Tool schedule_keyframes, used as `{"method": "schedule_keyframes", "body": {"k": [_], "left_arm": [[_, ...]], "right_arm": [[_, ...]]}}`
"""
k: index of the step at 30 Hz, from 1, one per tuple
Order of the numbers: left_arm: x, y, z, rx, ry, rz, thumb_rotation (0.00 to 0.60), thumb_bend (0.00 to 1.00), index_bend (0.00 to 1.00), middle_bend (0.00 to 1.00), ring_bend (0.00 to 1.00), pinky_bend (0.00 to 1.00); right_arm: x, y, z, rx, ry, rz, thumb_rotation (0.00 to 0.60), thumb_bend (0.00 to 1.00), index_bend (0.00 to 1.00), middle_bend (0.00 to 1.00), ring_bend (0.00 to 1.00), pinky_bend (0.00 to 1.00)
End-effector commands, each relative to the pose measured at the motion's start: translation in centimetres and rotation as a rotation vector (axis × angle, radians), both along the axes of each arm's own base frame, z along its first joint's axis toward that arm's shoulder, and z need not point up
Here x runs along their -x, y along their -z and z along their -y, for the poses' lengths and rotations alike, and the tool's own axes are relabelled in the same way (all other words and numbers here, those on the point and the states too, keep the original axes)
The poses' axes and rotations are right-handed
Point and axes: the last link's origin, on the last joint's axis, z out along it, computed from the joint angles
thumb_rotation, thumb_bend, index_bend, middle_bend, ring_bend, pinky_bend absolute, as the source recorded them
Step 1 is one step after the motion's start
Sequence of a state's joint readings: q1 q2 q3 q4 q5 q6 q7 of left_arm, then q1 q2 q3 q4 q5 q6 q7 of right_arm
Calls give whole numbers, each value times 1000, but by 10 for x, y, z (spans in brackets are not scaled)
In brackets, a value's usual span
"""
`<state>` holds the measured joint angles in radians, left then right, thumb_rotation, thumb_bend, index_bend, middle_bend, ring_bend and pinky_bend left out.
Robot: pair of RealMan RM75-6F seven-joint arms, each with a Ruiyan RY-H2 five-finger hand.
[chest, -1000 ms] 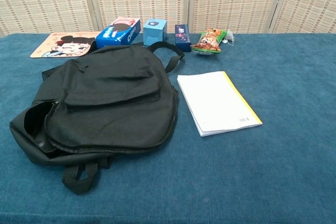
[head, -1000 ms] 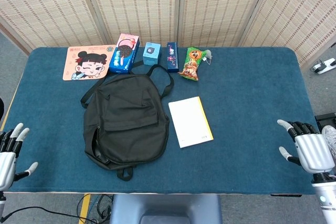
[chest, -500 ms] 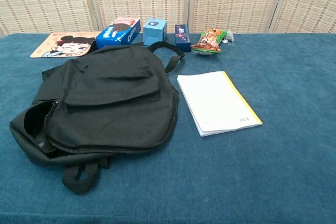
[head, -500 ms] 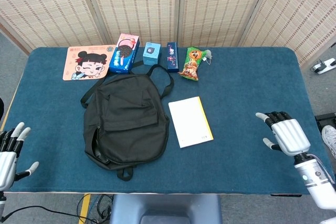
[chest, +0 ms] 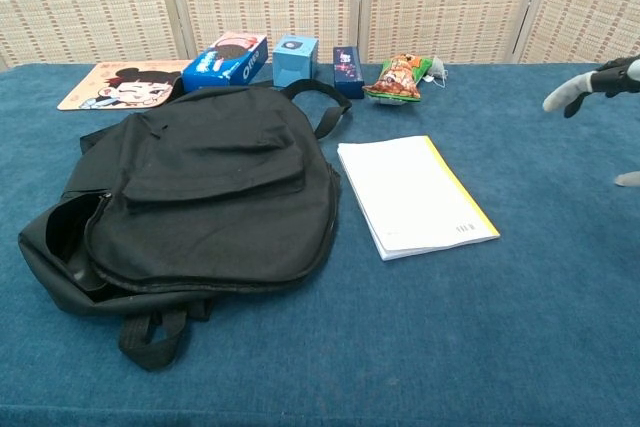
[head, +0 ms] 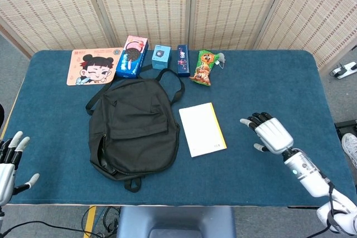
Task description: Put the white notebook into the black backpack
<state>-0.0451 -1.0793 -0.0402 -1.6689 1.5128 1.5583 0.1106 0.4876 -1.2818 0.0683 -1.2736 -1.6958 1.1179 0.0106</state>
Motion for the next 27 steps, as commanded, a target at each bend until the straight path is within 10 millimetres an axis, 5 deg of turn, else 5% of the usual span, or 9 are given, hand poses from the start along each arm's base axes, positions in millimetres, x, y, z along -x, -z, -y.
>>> {"method": "schedule_keyframes", "body": {"k": [1,12,27], "left_arm": [[0,1,0,3,-3,2,600,205,58,0,7,32],[0,2,0,2,-7,7,600,205,58,0,7,32],[1,3,0,7,-18,11,600,206,58,0,7,32]], "right_arm": [[-7,19,9,-47,-45,3,600,2,215,252,162,218],[-13,62,35,-118,-105,-47,600,0,215,170,64,116],[-14,88,46,-153,-162,-95,600,0,177,134,28,69]]}}
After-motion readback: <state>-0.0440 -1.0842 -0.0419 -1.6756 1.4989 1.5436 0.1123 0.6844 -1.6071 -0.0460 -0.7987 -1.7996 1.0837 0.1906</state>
